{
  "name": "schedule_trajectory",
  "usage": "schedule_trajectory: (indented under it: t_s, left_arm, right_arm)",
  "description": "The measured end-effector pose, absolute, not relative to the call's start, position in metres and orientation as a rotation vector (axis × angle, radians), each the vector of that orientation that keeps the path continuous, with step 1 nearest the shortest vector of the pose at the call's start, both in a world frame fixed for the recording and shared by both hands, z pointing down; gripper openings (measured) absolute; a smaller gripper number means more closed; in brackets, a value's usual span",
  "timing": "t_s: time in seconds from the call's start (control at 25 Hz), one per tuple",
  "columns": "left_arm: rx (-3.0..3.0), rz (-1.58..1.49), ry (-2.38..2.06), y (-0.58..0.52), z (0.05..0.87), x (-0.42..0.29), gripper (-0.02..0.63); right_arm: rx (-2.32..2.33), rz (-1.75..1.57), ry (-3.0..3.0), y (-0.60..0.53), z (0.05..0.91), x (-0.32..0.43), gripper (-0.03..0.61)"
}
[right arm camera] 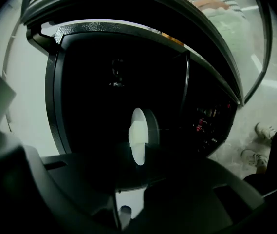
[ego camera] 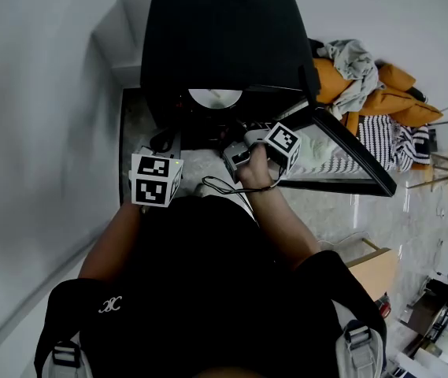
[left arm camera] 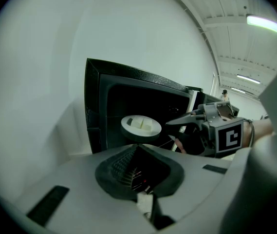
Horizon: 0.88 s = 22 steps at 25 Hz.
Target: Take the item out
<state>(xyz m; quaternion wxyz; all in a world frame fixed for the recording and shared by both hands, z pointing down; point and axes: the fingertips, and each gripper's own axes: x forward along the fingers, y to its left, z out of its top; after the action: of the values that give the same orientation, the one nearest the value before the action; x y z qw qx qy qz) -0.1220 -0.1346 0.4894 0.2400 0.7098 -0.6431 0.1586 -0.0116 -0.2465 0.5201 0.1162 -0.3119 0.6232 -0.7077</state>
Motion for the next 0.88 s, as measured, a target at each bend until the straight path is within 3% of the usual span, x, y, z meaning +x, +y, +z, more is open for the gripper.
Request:
schedule_trajectory:
  t_s: [0.12,0.32,0.88]
  left_arm:
    - [1.941,0.435,-1.759,-0.134,0.490,-0.122,0.002]
    - [1.939,0.432,-1.758,-0.132,0.491,-0.121,0.002]
    - [1.922,0.419,-1.767,-0.129,0.493,-0.126,0.002]
  right_arm:
    - [-0.919,-2.099,1.754,-0.251,0.522,-0.017,0.086]
    - [-0.952,-2.113,1.711,-0.259,0.524,-0.024,0.153]
    - [-1.030,-2.206,1.589,-0.264,0.534,-0.026,0.153]
